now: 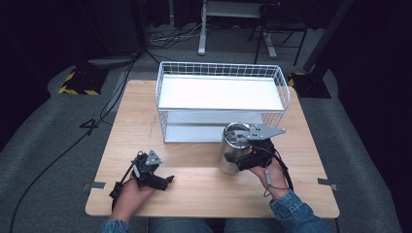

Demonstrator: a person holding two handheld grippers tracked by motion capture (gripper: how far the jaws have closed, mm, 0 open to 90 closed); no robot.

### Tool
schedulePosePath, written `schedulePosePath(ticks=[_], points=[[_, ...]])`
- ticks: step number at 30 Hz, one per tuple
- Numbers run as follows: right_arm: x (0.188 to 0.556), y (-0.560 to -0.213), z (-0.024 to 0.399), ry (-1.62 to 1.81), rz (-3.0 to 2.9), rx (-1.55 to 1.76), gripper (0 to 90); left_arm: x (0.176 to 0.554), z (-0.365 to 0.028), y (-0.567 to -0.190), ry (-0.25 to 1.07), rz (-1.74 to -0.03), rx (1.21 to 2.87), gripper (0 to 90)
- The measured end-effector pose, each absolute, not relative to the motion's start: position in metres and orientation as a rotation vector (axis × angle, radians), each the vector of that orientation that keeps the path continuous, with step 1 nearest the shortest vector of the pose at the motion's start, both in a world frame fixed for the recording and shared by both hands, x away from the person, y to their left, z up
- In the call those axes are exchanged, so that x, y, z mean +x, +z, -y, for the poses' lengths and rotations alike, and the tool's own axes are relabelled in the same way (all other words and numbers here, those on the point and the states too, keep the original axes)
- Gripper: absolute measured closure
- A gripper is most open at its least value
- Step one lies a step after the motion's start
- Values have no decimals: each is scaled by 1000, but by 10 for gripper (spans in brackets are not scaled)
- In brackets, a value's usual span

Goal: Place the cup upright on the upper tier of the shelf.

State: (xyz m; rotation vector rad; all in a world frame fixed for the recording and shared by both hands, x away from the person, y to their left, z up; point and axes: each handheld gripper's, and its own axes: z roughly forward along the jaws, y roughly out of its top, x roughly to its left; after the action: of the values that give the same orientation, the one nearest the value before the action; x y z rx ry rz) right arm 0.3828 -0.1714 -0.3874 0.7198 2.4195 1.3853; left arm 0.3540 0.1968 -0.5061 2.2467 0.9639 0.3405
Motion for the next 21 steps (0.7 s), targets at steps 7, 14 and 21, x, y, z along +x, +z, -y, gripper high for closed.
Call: schedulePosePath(ticks=[7, 14, 21], points=[[383, -367, 173, 1403, -2422, 717, 35, 354, -197, -506, 341, -964, 2247, 3], [384, -339, 176, 1414, -2421, 706, 36, 354, -197, -506, 341, -963, 2248, 2], [384, -316, 175, 1417, -2411, 699, 36, 354, -197, -506, 341, -963, 2248, 3]])
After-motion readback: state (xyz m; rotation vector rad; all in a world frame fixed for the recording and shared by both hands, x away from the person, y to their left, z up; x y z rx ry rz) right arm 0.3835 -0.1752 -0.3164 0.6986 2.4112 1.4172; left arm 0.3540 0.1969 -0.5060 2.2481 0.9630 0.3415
